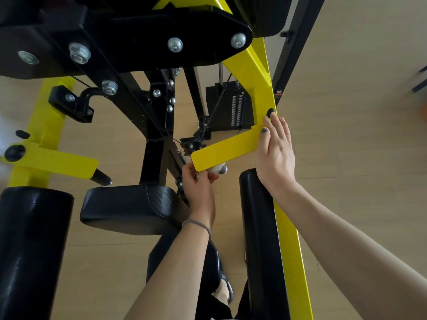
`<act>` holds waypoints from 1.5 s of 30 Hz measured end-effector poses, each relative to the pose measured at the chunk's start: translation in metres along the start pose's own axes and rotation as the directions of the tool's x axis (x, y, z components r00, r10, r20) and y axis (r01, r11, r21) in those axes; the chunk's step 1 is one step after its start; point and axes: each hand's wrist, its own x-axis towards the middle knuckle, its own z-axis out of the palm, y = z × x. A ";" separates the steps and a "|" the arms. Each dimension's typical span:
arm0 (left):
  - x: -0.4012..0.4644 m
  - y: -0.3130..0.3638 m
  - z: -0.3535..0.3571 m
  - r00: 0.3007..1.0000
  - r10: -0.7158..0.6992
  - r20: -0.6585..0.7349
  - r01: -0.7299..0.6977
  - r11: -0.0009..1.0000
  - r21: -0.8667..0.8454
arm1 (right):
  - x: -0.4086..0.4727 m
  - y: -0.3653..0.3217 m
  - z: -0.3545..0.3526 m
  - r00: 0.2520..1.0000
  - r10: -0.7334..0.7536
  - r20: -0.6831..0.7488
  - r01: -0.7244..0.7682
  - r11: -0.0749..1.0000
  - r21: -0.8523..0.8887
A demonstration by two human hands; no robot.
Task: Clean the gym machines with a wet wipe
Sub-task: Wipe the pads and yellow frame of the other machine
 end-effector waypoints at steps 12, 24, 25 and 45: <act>0.010 0.000 0.007 0.950 0.289 0.118 -0.310 0.918 0.246 | 0.000 0.001 0.001 1.000 0.025 0.004 -0.025 1.000 -0.002; 0.058 -0.011 0.038 0.968 0.240 0.070 -0.249 0.918 0.308 | 0.001 0.001 0.000 0.998 -0.056 -0.014 0.056 0.998 -0.019; 0.062 -0.017 0.040 0.976 0.210 0.059 -0.218 0.925 0.311 | 0.001 0.001 0.001 0.998 -0.063 -0.019 0.063 0.998 -0.015; 0.031 -0.089 0.024 0.827 -0.534 0.177 0.355 0.739 0.573 | 0.002 0.000 0.002 0.999 -0.042 -0.011 0.041 0.994 -0.097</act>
